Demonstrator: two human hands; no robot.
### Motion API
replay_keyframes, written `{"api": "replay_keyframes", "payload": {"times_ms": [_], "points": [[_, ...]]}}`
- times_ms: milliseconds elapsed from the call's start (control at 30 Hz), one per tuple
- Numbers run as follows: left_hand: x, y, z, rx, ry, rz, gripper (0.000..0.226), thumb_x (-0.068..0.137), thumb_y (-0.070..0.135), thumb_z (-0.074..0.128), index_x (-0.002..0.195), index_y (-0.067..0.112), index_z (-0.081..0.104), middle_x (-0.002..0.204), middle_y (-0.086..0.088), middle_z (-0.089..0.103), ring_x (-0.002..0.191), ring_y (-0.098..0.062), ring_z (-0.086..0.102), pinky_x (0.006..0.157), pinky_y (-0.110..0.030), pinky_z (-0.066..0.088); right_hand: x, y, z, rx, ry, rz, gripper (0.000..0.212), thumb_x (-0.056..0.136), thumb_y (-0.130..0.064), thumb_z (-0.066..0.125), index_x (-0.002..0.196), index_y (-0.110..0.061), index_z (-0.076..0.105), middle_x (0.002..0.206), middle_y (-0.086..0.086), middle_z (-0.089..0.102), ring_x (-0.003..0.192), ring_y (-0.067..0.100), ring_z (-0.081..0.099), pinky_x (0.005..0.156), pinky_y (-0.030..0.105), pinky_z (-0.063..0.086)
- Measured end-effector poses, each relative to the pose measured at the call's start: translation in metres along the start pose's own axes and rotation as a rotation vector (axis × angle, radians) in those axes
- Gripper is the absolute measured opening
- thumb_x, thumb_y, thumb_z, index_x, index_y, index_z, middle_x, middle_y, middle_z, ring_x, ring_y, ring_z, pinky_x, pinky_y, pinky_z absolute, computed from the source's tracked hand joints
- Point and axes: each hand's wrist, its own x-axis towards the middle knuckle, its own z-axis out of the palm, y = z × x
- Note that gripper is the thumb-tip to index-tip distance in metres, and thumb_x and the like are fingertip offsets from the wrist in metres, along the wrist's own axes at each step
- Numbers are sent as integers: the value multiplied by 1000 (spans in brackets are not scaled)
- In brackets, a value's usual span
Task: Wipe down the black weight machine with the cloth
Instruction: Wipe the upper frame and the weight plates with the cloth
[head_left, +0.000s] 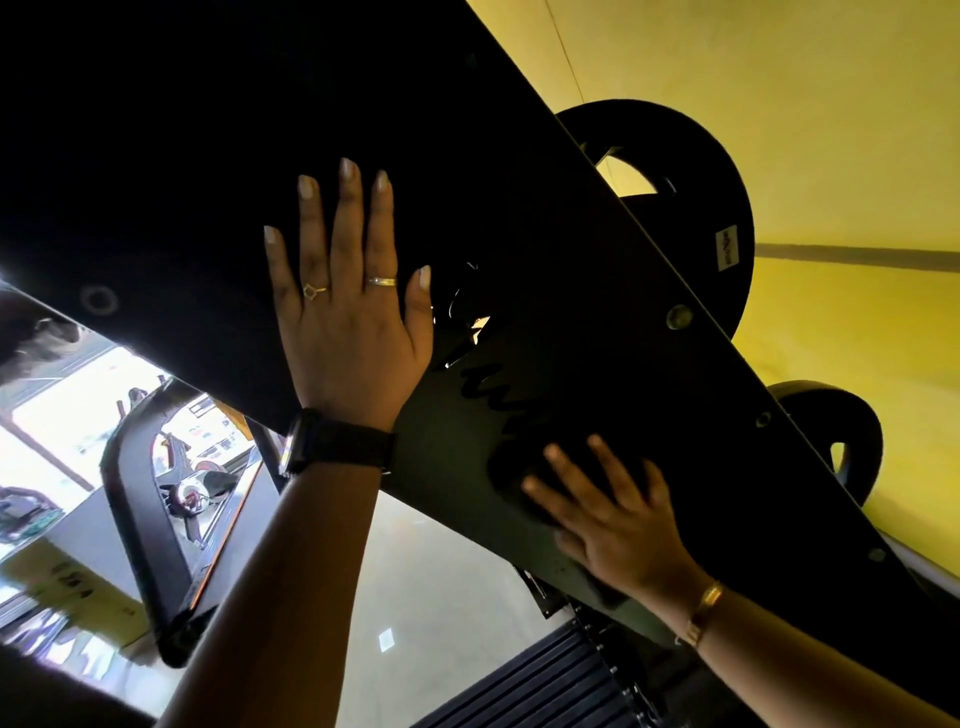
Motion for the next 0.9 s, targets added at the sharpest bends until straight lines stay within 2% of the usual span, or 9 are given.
{"api": "replay_keyframes", "payload": {"times_ms": [67,133,267,333,433,600,767,833,900], "points": [[0,0,0,-4,2,-2,57,104,42,30,153,13,25,157,-13,28,145,-34,21,118,-48,7,18,15,-5,9,-18,133,81,86,-50,44,154,-34,4,162,-1,7,145,32,14,102,48,24],[0,0,1,-9,8,-1,57,104,42,31,152,13,26,158,-13,27,145,-34,20,118,-47,6,46,24,-16,42,-23,260,77,87,-48,41,154,-33,7,157,1,21,138,35,25,99,48,28],[-1,0,0,-7,18,3,57,104,41,31,152,12,27,157,-13,28,145,-34,20,118,-47,6,132,32,-44,133,42,486,62,95,-48,36,151,-30,18,156,2,29,137,33,27,101,48,28],[0,1,0,-5,22,4,56,104,41,30,152,12,27,157,-13,28,145,-33,21,118,-46,5,170,30,-54,151,67,477,61,96,-50,35,151,-30,19,156,2,30,138,33,27,101,48,29],[-1,1,-1,-5,25,5,56,104,41,26,152,12,28,157,-12,29,145,-32,21,118,-47,7,189,20,-56,134,82,368,61,96,-55,31,150,-29,20,157,5,29,141,34,26,102,47,26],[-1,0,2,-13,27,-1,57,104,42,29,152,13,27,157,-12,28,145,-32,18,118,-46,5,125,14,-31,86,27,214,65,95,-59,28,151,-26,19,156,9,20,142,39,20,110,57,17],[0,-1,3,-15,35,-7,57,104,43,27,152,13,27,157,-12,28,145,-31,16,119,-44,2,59,29,-16,5,-57,270,55,100,-53,23,144,-20,30,151,12,27,135,42,27,103,59,25],[-1,-1,3,-18,37,-6,57,104,43,27,152,13,28,157,-12,29,145,-31,17,118,-45,4,67,33,-20,4,-61,301,54,101,-51,21,144,-19,30,150,12,27,134,42,28,100,58,27],[-1,0,3,-23,45,-2,56,104,43,28,152,13,28,156,-12,30,144,-31,20,118,-45,6,91,35,-26,27,-37,352,57,98,-48,29,147,-19,25,151,11,26,134,41,27,98,60,31]]}}
